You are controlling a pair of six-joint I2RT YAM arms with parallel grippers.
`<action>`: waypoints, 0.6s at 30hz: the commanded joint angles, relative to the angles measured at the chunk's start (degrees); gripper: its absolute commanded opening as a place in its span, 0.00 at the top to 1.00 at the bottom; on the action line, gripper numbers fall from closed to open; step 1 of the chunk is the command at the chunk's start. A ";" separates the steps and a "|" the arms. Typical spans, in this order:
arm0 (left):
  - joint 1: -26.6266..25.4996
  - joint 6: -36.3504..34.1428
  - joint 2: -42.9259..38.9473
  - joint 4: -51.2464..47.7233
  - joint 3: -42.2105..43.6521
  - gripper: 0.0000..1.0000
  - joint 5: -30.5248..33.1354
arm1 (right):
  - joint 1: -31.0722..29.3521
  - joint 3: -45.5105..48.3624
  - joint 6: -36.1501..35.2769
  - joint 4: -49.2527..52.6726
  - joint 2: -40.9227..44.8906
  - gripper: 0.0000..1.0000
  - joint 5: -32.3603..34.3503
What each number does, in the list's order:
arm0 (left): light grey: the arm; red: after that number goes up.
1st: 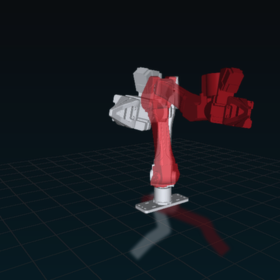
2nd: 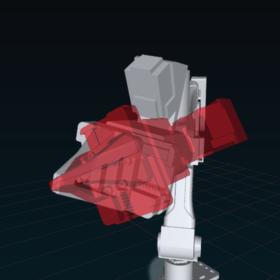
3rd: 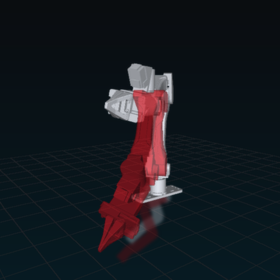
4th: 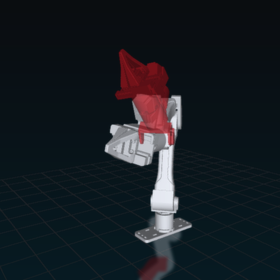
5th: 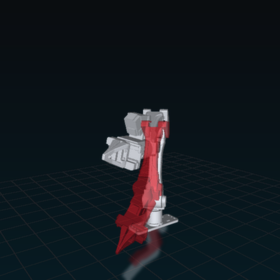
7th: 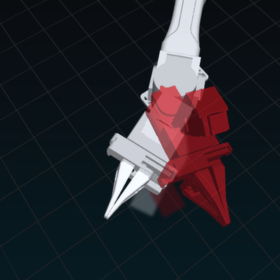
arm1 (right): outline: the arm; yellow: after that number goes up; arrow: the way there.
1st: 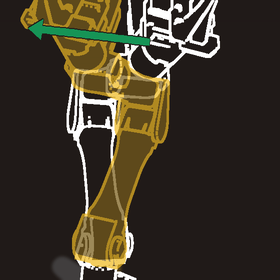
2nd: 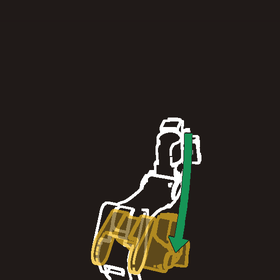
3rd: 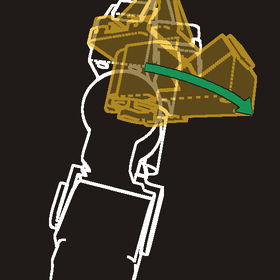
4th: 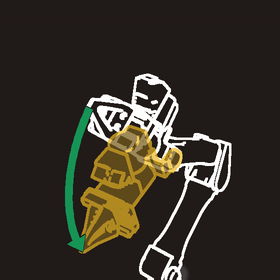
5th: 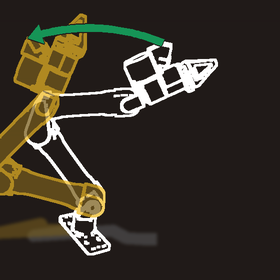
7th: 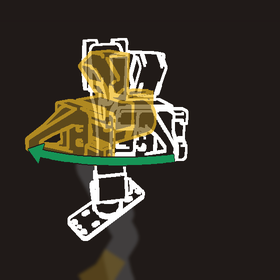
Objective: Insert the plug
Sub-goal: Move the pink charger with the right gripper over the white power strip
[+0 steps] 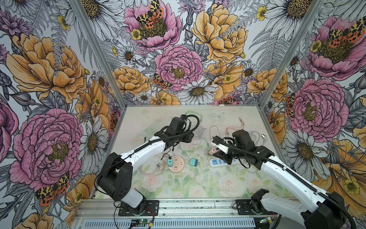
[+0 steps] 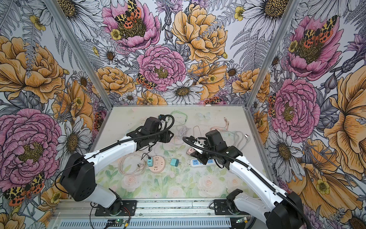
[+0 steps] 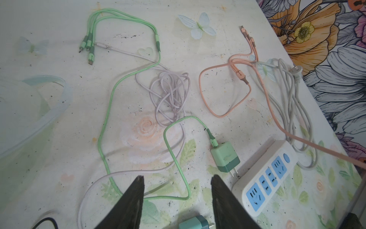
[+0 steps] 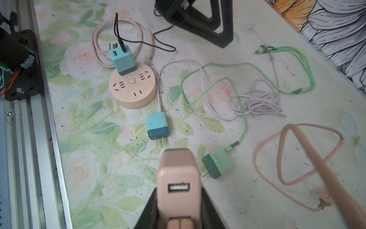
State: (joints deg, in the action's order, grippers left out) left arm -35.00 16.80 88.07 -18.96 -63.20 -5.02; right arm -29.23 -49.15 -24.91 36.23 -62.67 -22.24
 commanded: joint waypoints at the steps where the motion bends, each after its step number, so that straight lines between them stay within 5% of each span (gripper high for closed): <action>1: 0.47 1.37 0.56 3.70 0.71 0.44 -3.08 | -0.10 -3.48 -8.37 4.89 -3.70 1.00 3.38; 18: 3.49 2.77 4.84 7.90 -0.24 0.44 -9.59 | 3.79 -2.74 -17.28 6.35 -11.98 1.00 1.59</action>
State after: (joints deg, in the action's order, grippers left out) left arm -32.56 18.33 91.68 -13.30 -63.02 -11.79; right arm -25.41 -51.40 -40.05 42.48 -74.02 -20.16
